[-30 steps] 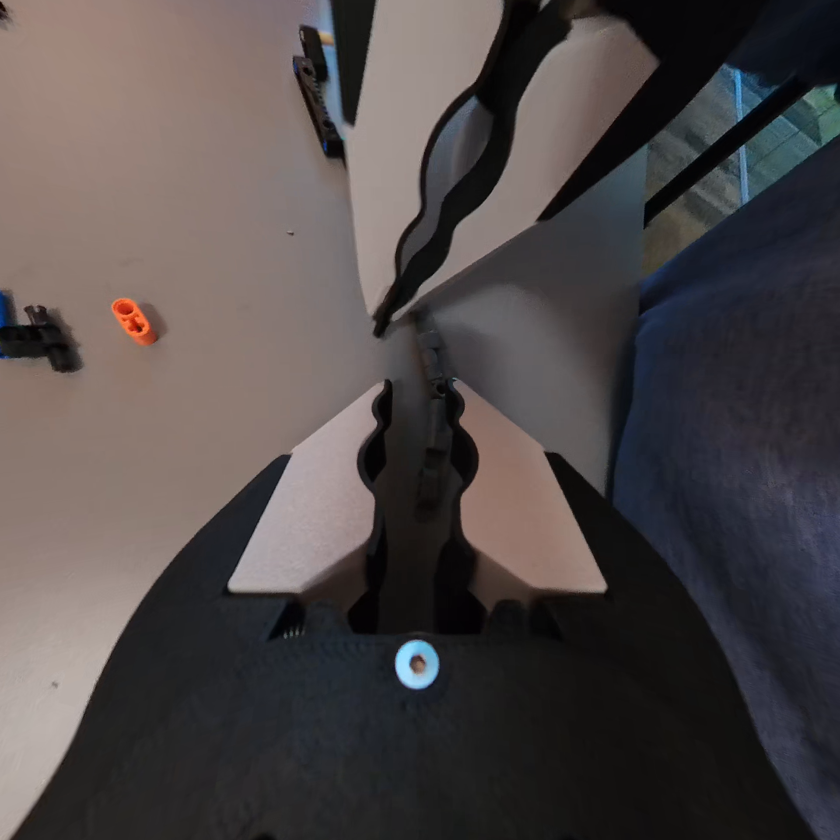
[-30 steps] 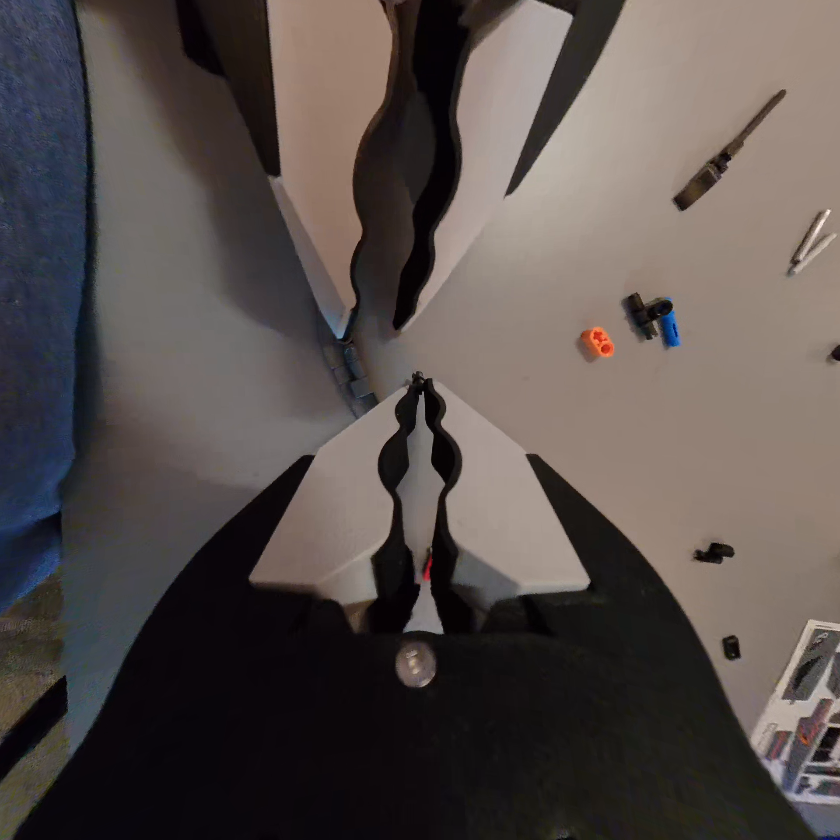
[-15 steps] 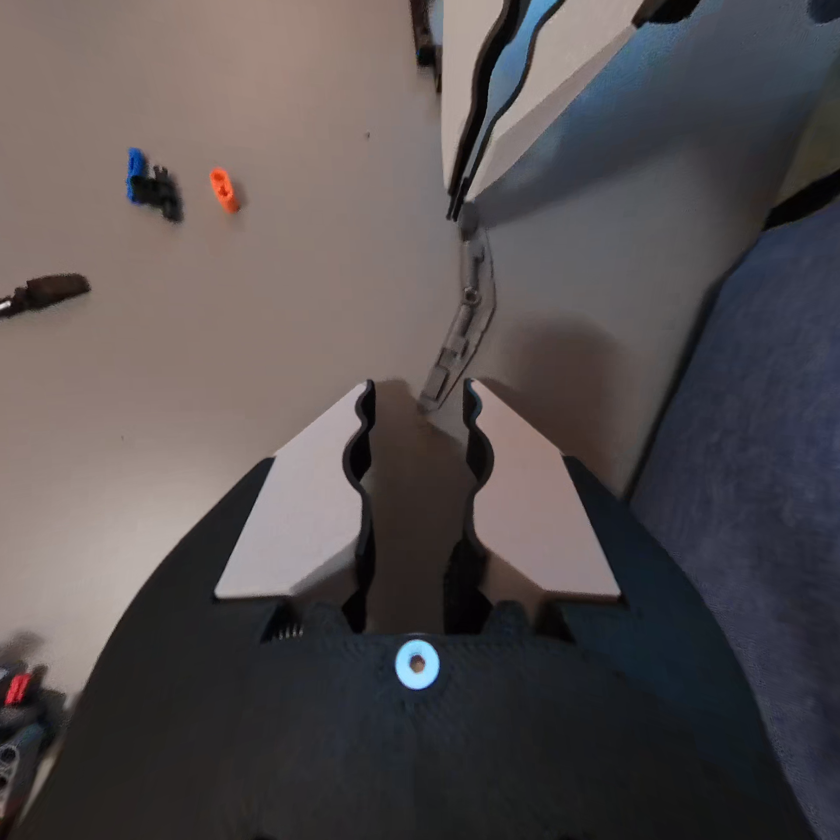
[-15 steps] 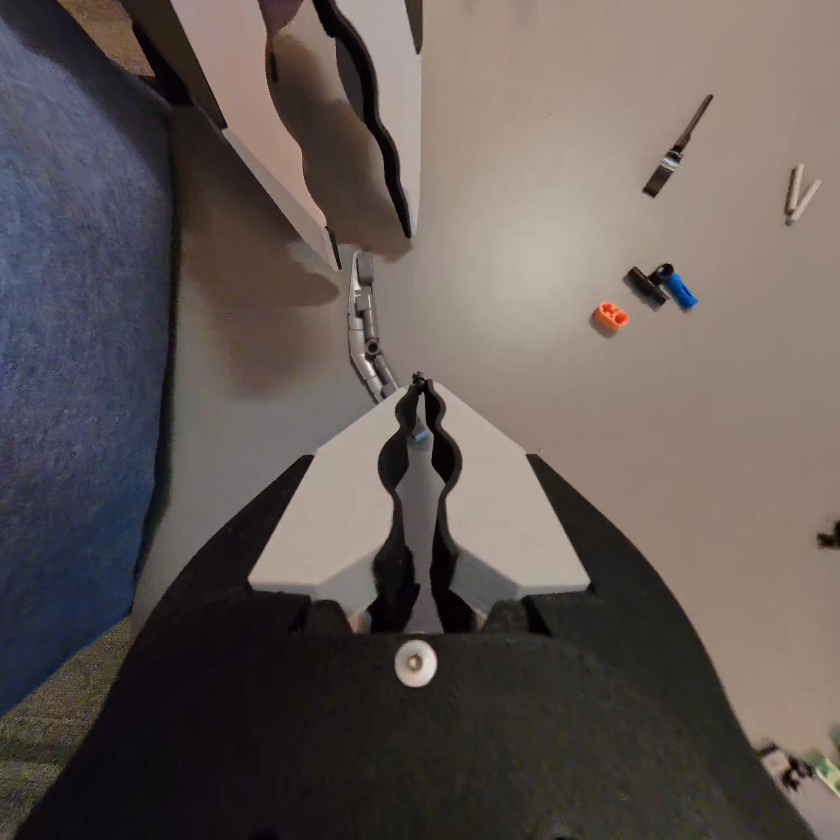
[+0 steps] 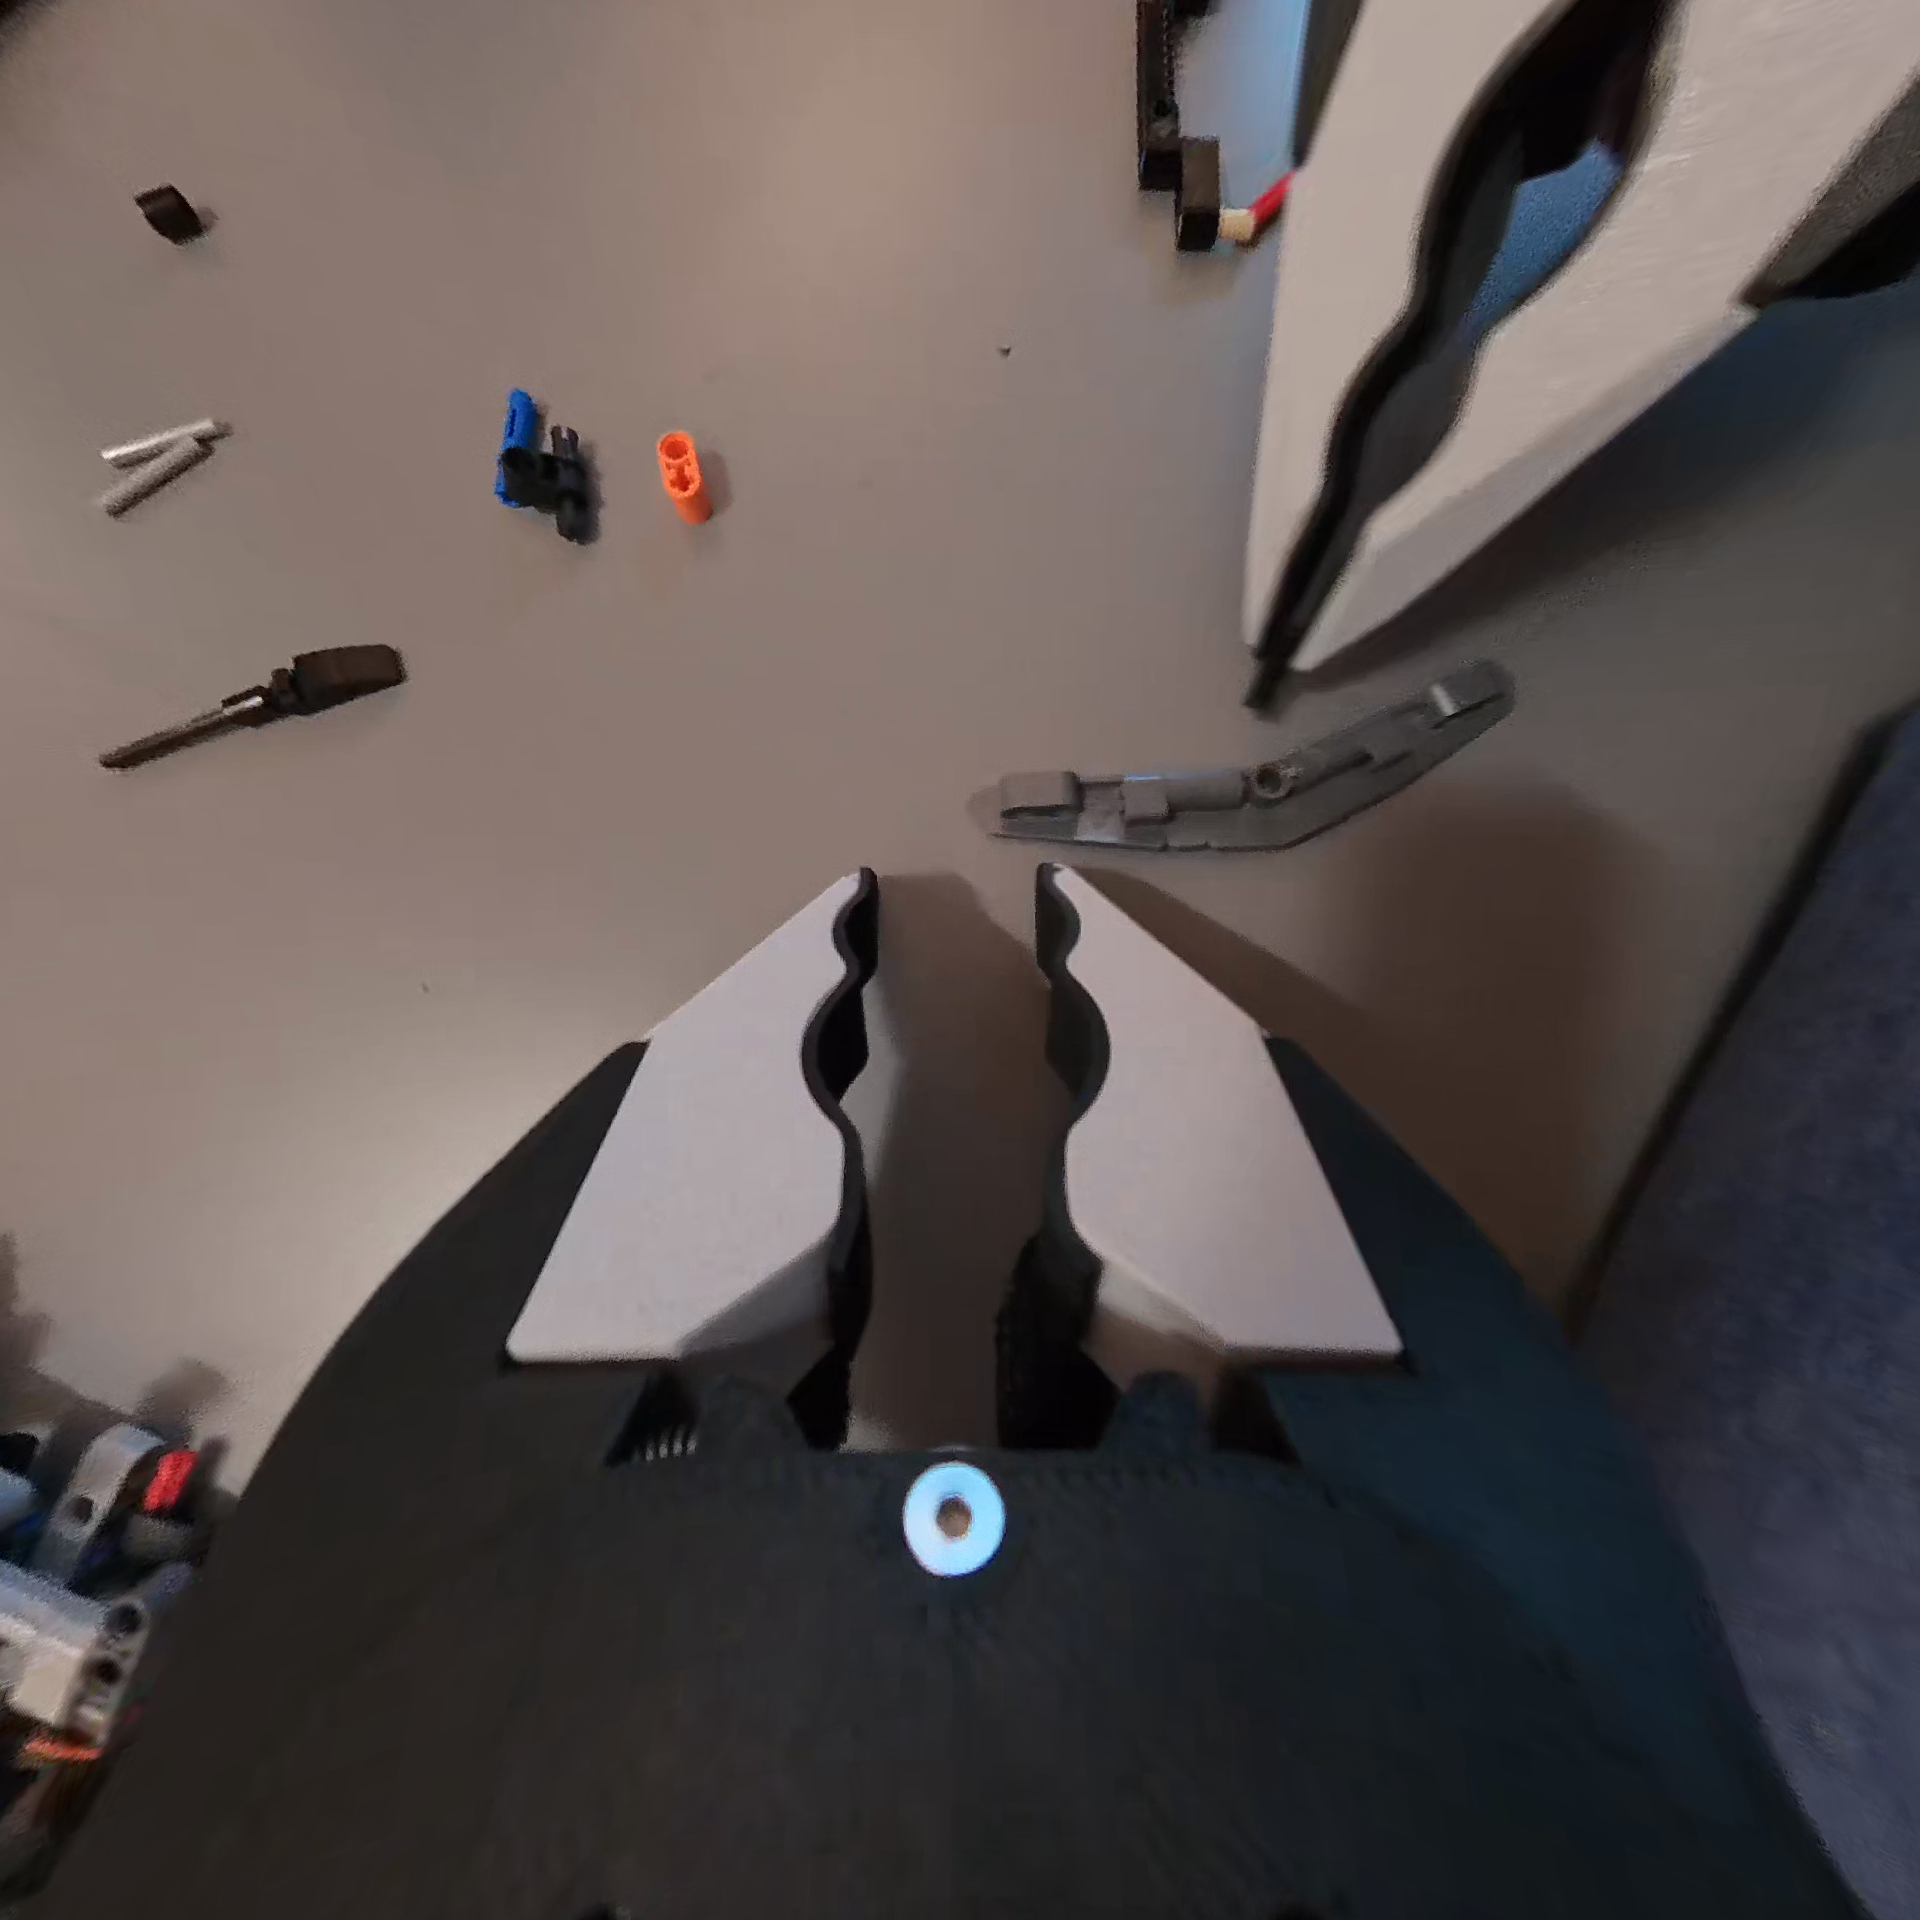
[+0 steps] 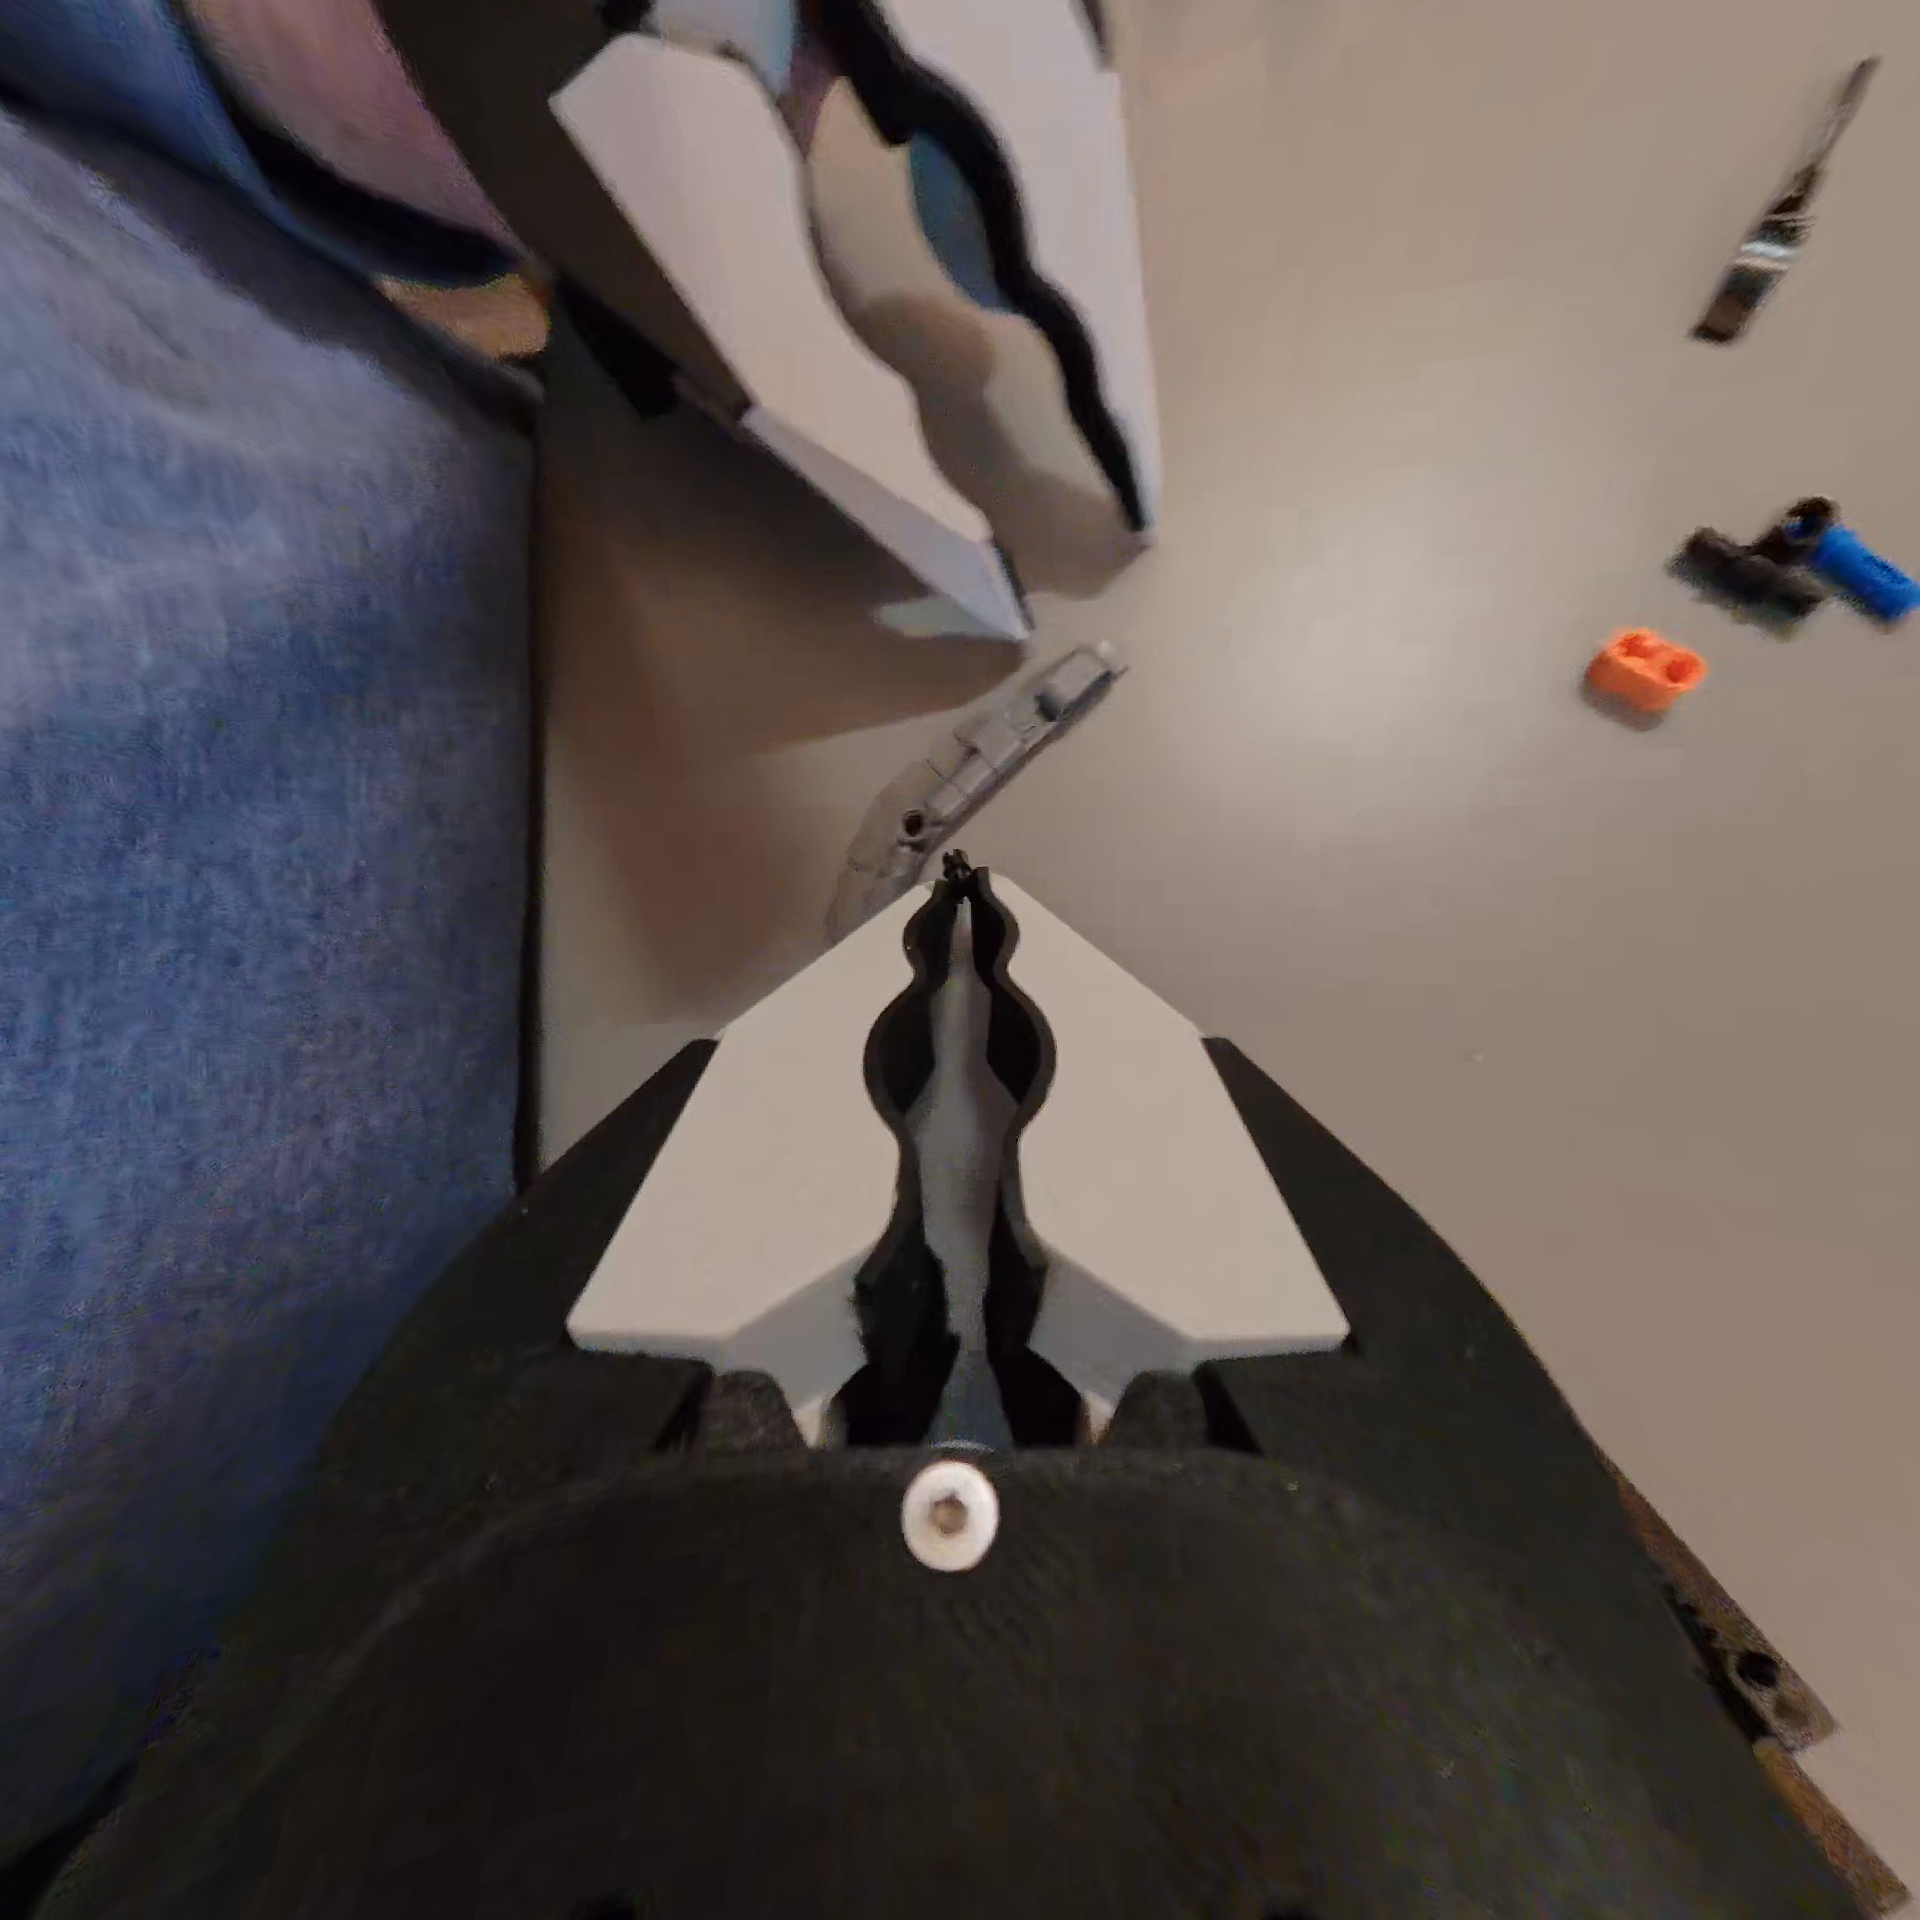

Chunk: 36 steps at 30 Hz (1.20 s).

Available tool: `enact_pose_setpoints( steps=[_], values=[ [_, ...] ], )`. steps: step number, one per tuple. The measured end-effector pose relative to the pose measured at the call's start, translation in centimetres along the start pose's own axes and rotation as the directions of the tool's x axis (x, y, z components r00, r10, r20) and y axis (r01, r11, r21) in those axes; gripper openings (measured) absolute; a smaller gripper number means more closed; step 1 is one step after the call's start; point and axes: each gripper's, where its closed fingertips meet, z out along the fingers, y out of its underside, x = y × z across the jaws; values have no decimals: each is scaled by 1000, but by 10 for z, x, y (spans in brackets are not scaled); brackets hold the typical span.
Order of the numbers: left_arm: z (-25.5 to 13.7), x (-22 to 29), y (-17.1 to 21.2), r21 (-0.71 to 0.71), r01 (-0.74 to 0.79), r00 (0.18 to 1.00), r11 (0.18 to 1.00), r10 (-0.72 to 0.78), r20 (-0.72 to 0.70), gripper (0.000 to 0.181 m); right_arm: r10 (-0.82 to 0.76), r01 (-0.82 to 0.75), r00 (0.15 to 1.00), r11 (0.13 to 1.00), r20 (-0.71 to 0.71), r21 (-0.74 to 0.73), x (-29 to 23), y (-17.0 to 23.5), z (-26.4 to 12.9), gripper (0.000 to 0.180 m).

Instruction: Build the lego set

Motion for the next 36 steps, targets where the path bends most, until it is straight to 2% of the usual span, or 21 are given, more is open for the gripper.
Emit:
enact_pose_setpoints(
  steps=[3, 8, 11, 17, 24, 29, 32, 36],
  values=[
    [-4, 14, -2, 6, 106, 992, 994, -105, -74, 26, 43, -43, 999, 999, -20, 29, 14, -1, 1, 1],
    [-2, 40, -2, -36, 210, 962, 977, -213, -168, 20, 40, -41, 999, 999, 23, 20, 8, -3, 12, 1],
    [-2, 53, -4, -74, 291, 922, 954, -300, -244, 25, 50, -52, 998, 998, 42, 37, 4, -4, 15, 1],
    [1, 61, -14, -66, 483, 805, 873, -473, -359, 27, 63, -68, 995, 996, 77, 63, -7, -7, 23, 0],
    [5, 61, -14, -47, 487, 810, 872, -471, -349, 16, 56, -61, 997, 994, 55, 96, -9, -8, 19, 0],
    [2, 64, -24, -14, 540, 753, 841, -491, -439, 26, 59, -66, 997, 989, 52, 135, -9, -11, 14, 0],
    [2, 64, -30, 25, 536, 750, 844, -462, -473, 26, 49, -57, 997, 986, 52, 156, -8, -14, 12, 1],
    [-6, 67, -35, 21, 554, 687, 832, -443, -576, 24, 20, -39, 995, 978, 95, 203, -14, -21, 6, 1]
  ],
)
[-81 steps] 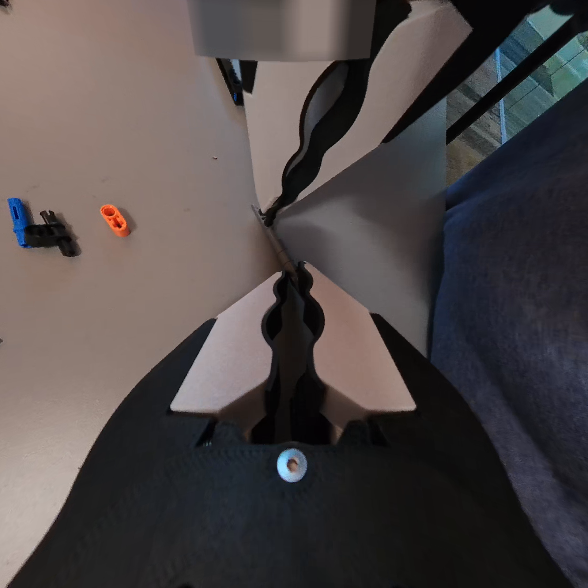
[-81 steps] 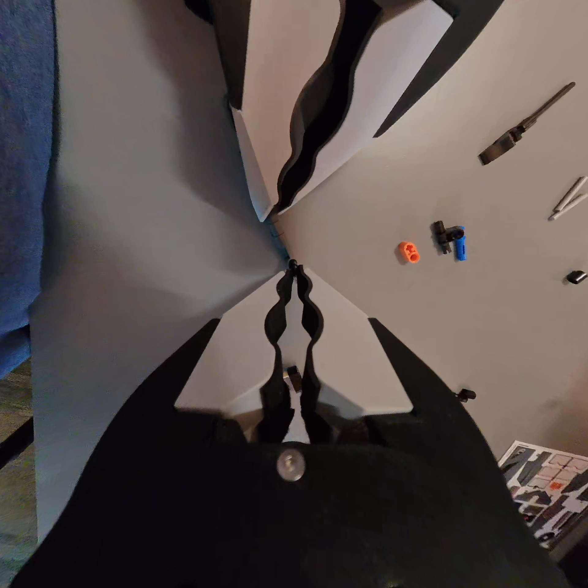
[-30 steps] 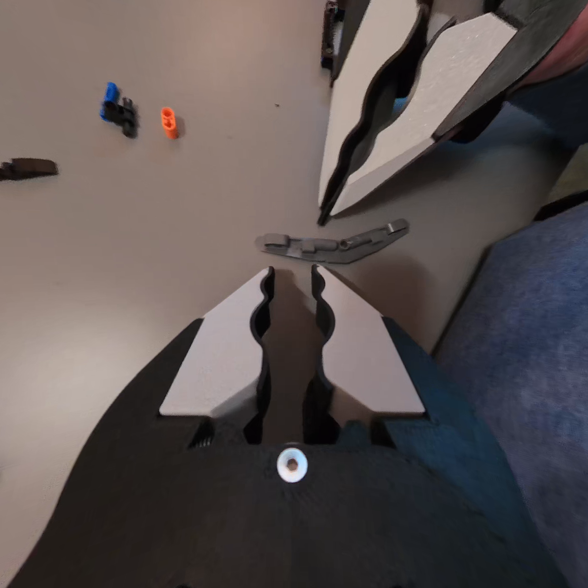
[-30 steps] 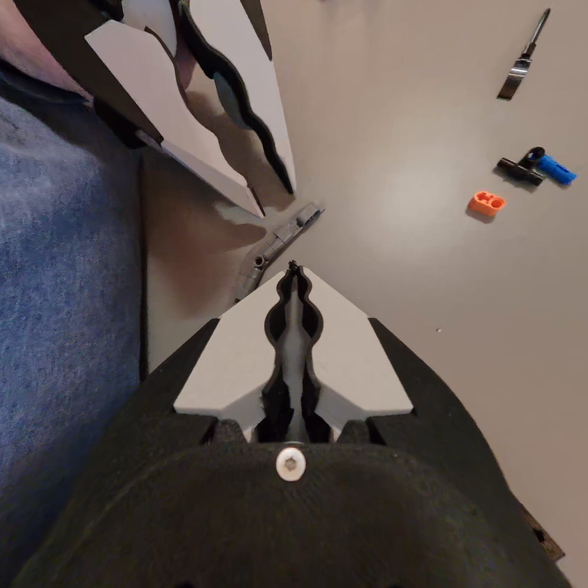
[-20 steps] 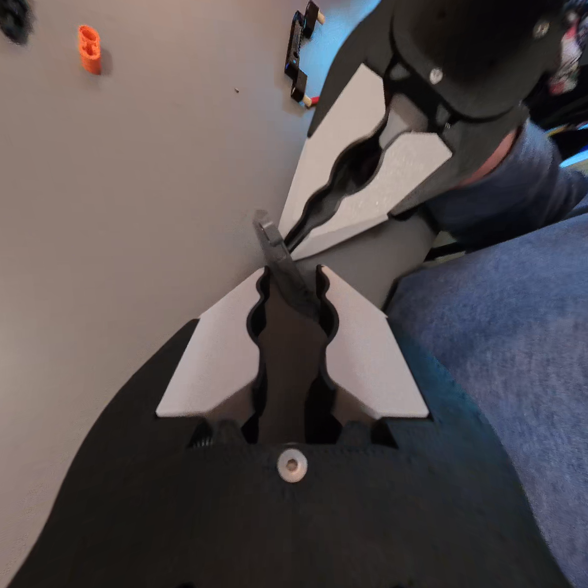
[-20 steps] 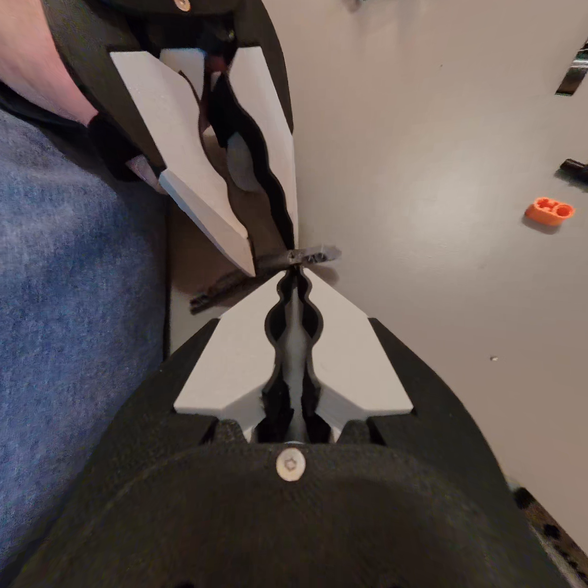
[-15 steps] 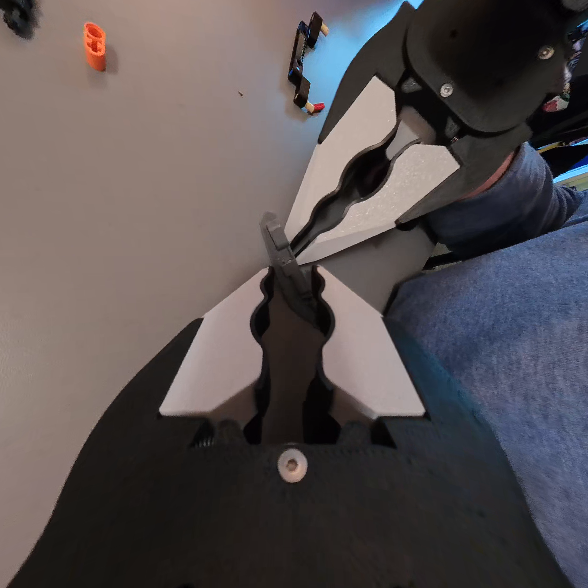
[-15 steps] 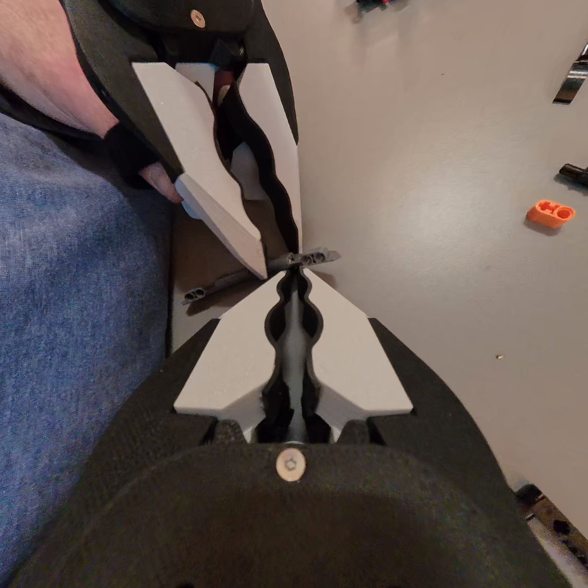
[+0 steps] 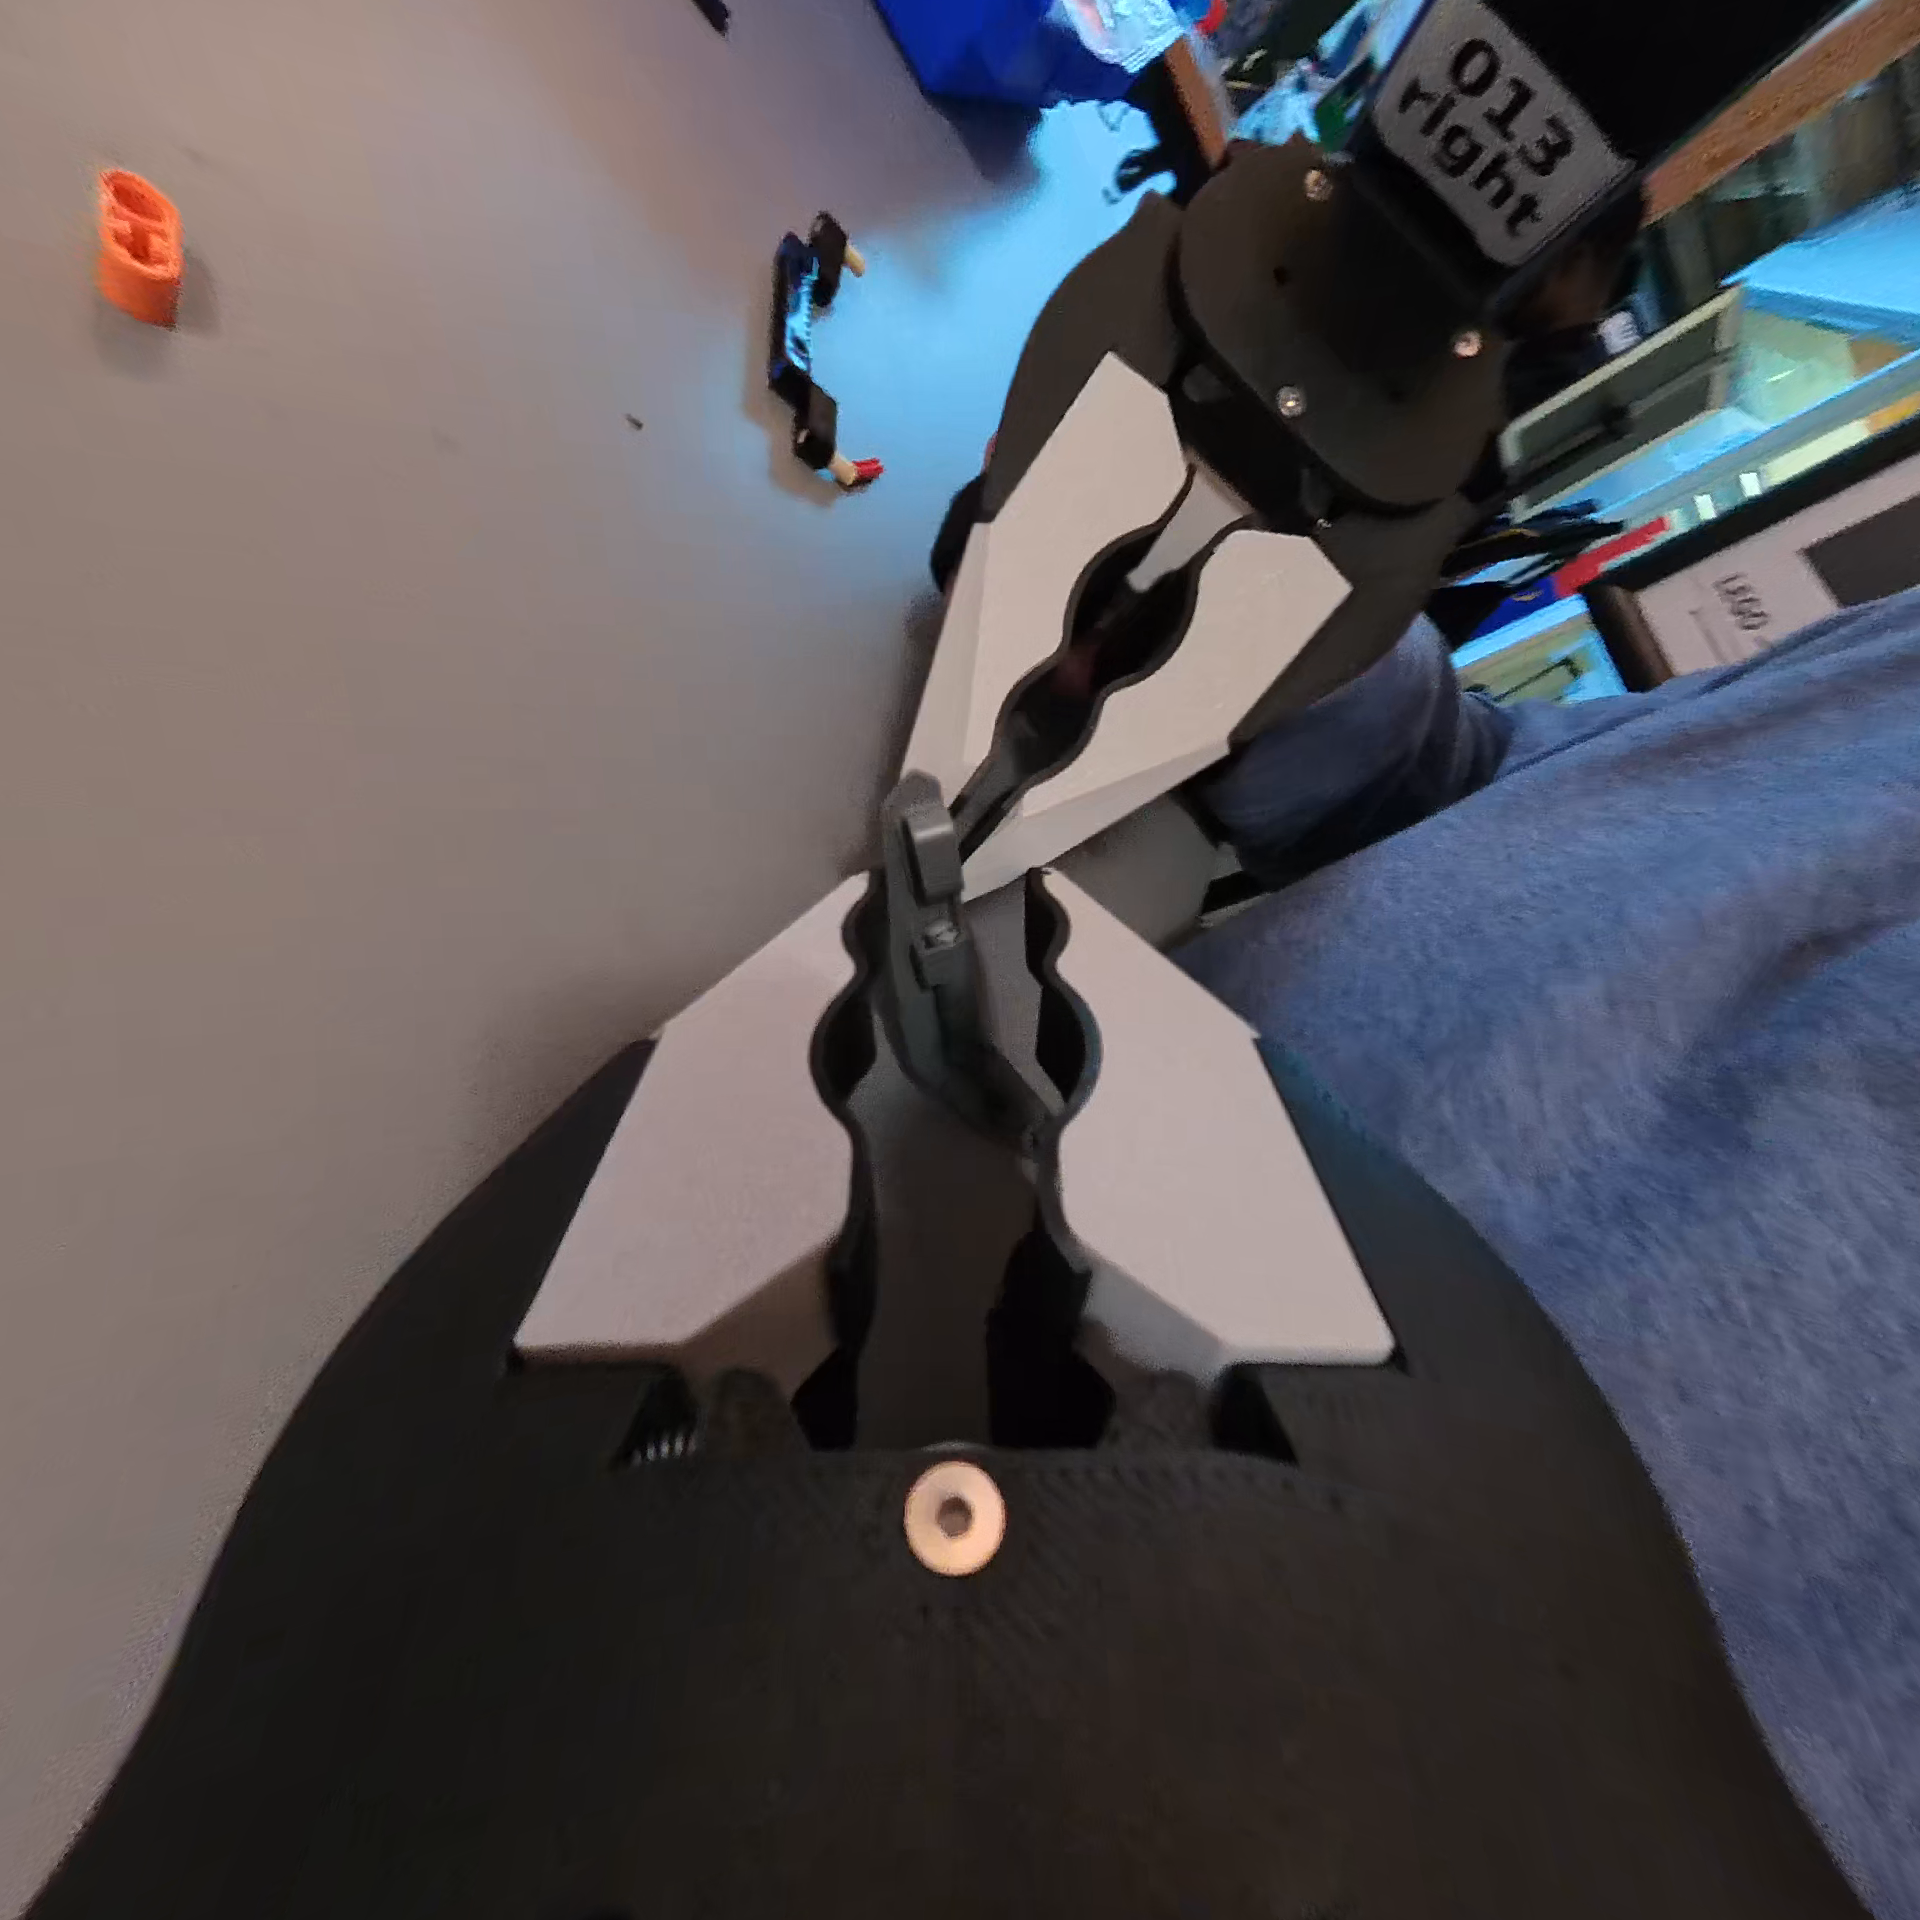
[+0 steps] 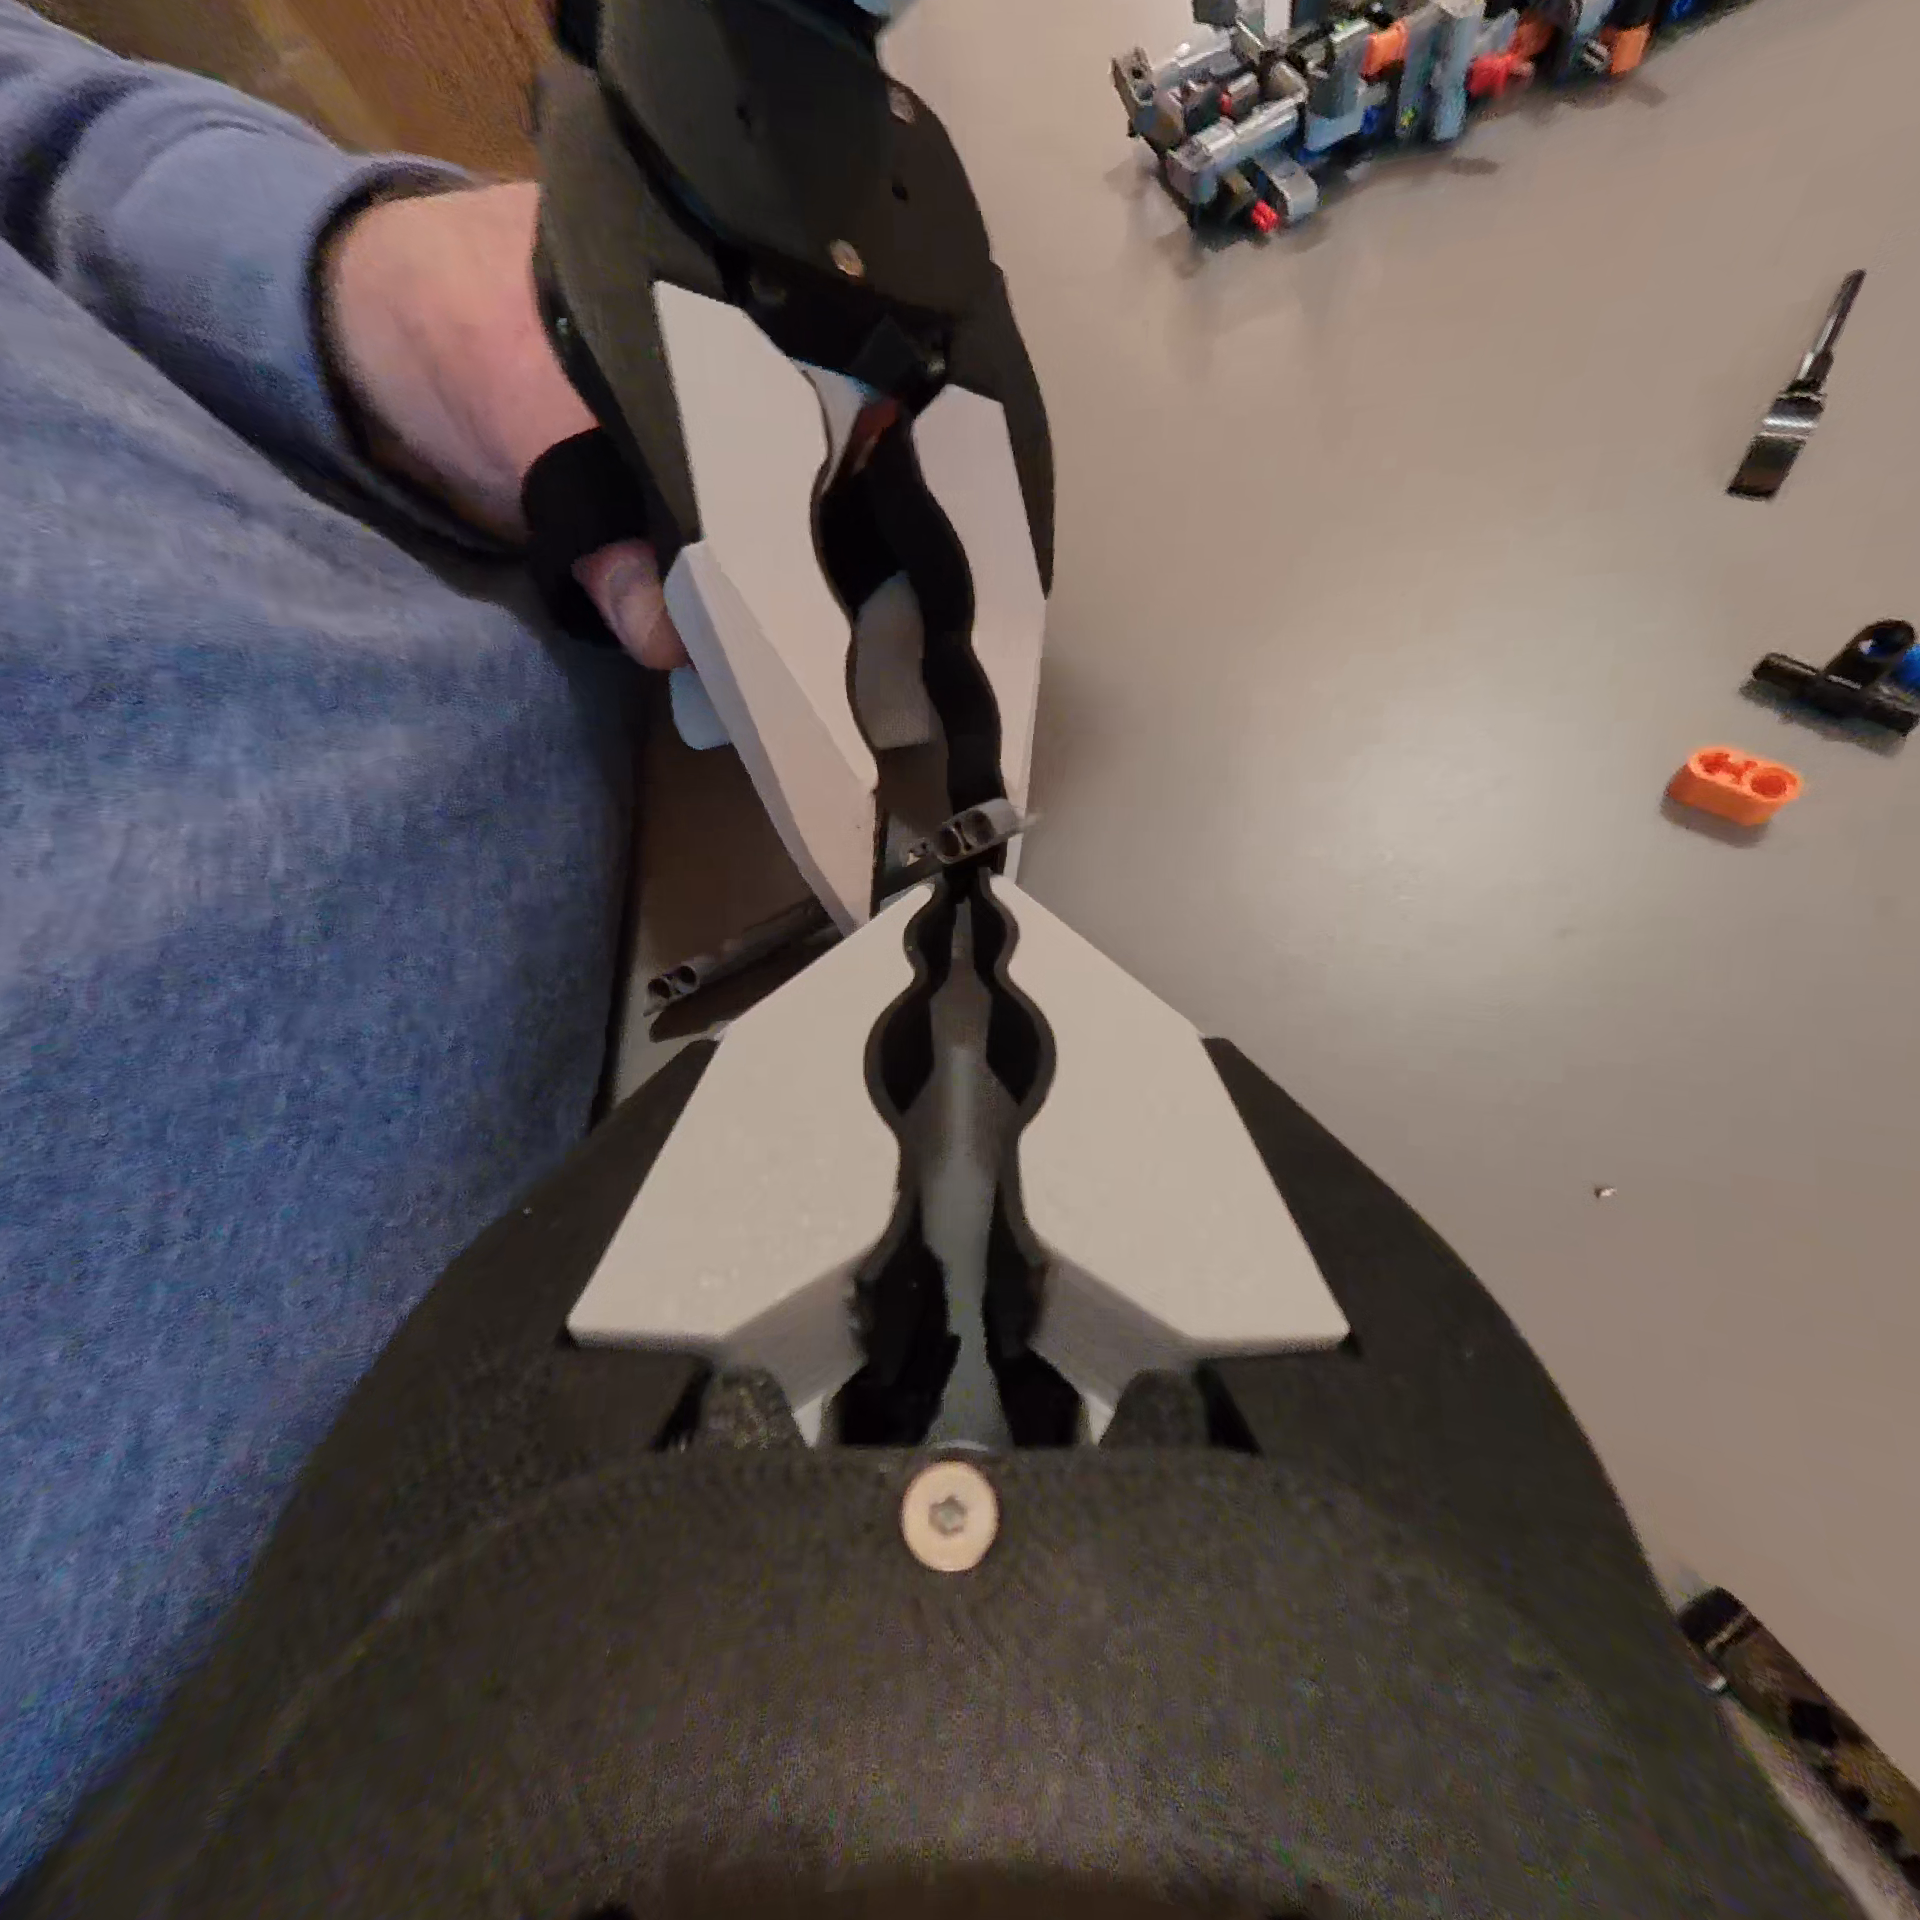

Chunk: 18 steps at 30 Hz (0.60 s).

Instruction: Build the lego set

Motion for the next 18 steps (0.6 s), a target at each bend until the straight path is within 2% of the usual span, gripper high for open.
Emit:
enact_pose_setpoints(
  steps=[7, 13, 18],
  values=[
    [-7, 6, -3, 31, -3, 999, 1000, 5, -48, 11, 37, -39, 999, 997, 34, 64, -6, -8, -6, 1],
    [-14, 13, 2, 45, 11, 996, 999, -7, -90, 12, 59, -65, 996, 994, 64, 88, -16, -8, -6, 1],
    [-21, 25, 15, -25, 32, 980, 999, -36, -196, 32, 70, -77, 995, 993, 78, 91, -20, -8, -6, 1]
  ],
)
